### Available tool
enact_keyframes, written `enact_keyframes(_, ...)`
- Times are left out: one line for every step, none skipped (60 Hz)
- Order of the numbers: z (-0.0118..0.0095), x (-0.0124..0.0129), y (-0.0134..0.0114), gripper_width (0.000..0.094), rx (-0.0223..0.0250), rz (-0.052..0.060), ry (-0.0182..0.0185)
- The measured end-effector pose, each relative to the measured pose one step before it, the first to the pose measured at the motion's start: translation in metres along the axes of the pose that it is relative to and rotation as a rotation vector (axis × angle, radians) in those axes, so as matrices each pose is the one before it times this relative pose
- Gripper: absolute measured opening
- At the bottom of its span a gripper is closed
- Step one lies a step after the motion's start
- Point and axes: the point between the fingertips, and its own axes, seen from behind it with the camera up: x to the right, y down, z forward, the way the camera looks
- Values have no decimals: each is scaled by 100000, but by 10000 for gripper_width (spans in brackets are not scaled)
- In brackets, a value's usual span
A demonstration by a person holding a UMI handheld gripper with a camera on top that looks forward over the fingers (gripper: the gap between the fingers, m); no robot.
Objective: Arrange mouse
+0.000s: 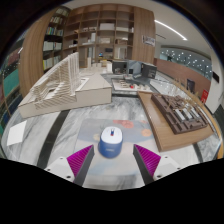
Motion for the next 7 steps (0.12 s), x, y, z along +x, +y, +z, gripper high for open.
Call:
enact_keyframes(-809, -16, 244, 835, 185, 183, -433)
enact_keyframes(-828, -17, 233, 834, 446, 381, -539)
enact_keyframes(-836, 11, 228, 835, 631, 593, -567)
enact_keyframes(-732, 29, 321, 833, 614, 1034, -543)
enact_keyframes(-928, 81, 271, 833, 382, 813, -412)
enact_keyframes(-804, 132, 349, 834, 266, 907, -405)
enact_keyframes(-758, 109, 358, 835, 280, 951, -487)
